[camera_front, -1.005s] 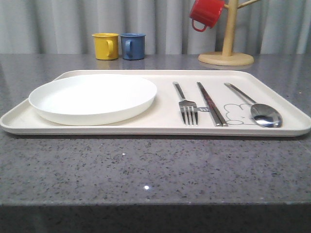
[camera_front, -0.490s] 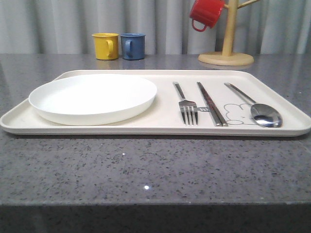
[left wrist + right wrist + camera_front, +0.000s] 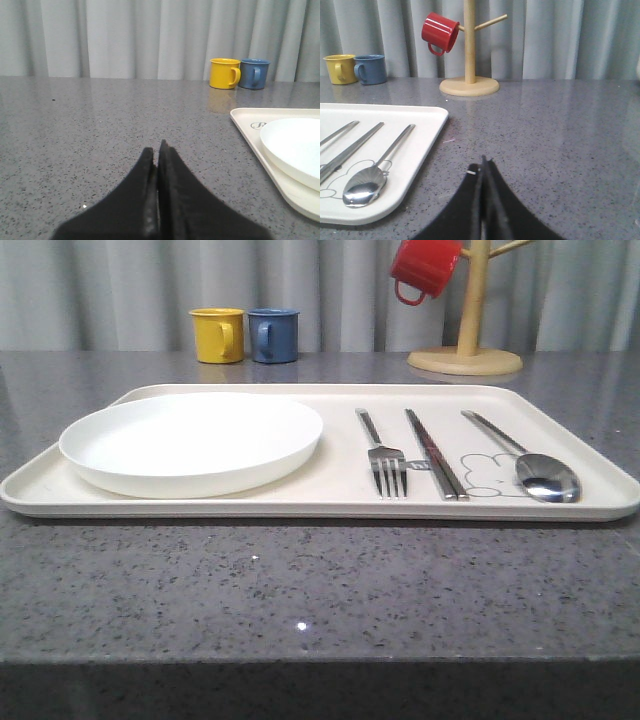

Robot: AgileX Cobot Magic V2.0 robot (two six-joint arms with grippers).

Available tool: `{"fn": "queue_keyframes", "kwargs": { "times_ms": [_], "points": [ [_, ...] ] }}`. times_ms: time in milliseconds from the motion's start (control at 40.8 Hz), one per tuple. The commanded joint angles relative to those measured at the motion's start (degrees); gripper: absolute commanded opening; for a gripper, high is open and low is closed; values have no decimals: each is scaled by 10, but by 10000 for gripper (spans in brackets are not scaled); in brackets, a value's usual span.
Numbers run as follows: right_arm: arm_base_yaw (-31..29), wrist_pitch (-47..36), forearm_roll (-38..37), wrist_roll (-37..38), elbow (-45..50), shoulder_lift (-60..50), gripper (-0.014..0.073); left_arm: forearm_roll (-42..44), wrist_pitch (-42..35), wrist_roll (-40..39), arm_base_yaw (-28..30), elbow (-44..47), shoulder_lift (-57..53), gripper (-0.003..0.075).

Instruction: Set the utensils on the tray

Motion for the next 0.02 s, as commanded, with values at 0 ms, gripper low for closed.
{"fn": "queue_keyframes", "kwargs": {
  "times_ms": [0],
  "points": [
    [-4, -49, -6, 0, 0, -9, -122, -7, -48, -6, -2, -2, -14, -18]
  ]
}}
